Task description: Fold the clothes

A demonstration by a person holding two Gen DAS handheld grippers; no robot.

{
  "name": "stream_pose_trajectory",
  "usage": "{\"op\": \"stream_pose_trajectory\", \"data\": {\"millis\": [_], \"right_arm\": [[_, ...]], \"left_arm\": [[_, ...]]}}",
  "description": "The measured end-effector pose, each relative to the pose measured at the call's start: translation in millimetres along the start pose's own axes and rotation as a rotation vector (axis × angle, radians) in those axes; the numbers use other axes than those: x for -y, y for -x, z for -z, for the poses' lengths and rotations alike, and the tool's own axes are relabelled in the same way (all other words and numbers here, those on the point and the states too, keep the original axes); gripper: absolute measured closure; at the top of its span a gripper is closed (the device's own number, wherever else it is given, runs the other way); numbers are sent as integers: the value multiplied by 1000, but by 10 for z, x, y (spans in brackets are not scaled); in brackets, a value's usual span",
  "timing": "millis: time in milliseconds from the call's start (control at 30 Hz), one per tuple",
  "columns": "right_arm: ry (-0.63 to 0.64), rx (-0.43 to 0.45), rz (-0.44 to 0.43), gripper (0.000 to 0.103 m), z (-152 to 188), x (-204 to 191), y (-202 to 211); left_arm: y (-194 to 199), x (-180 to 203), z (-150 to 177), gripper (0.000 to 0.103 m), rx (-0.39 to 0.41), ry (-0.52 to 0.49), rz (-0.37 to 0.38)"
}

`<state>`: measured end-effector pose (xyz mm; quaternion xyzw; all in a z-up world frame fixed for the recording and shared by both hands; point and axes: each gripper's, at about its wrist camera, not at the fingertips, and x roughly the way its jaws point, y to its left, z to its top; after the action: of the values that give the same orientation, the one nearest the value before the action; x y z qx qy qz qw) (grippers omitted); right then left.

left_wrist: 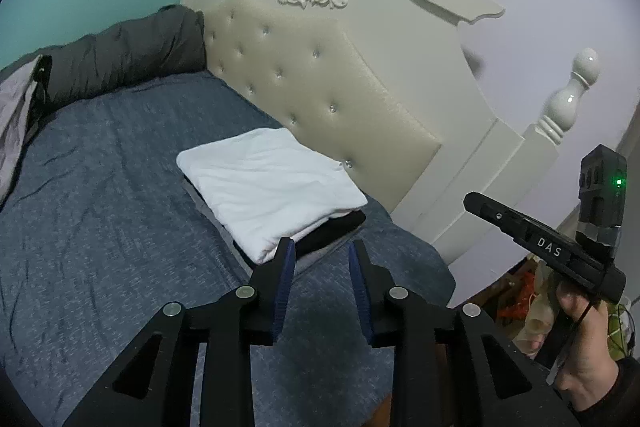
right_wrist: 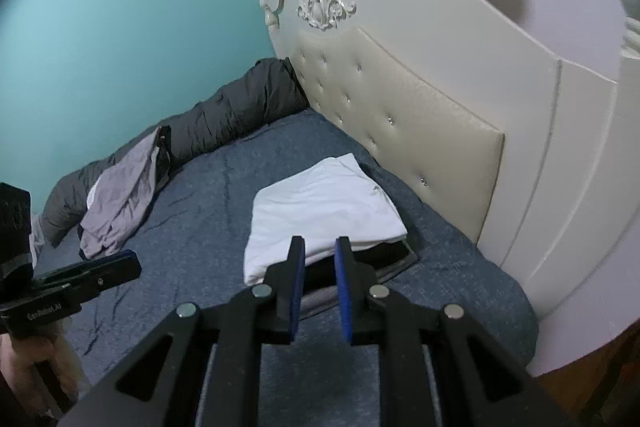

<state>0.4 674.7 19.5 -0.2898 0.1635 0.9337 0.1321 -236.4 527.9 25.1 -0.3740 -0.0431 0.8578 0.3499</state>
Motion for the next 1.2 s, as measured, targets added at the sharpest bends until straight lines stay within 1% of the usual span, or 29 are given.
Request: {"op": "stream_pose_trajectory", "data": {"millis": [100,167,233,400,500,667,767,833,900,1067,1100,1133,1200], "right_arm": [[-5,15,9,87,20,-55,175],[-6,24,12,83,31,-85,268],[-17,36,11,75,57,-108,379],[-8,51,23,73,113,-223,616],[-11,61,25,65,134,-283,744],[-11,76,13,65,189,-404,917],[-8,85,14,62,242,-480,1019],[-15,86,14,50,272,-508,1067],[-19,93,21,46,319,-544,1132],[-21,97,29,46,411,-635,1268],[-21,100,32,43,428,-653,1294],[-21,102,36,37,442,-670,1313],[-23,109,39,33,480,-713,1368]], "left_arm": [[150,55,32,69,14,-7,-4],[255,96,54,67,23,-17,-9],[333,126,69,64,28,-27,-13],[578,199,115,60,55,-50,-28],[691,224,149,57,67,-58,-35],[871,248,211,54,84,-69,-42],[985,267,259,50,93,-79,-48],[1053,274,291,48,99,-83,-51],[1114,283,325,46,103,-90,-52],[1256,298,411,39,113,-102,-55],[1285,300,429,39,115,-104,-56],[1314,302,446,38,117,-106,-56],[1372,306,481,33,120,-110,-57]]}}
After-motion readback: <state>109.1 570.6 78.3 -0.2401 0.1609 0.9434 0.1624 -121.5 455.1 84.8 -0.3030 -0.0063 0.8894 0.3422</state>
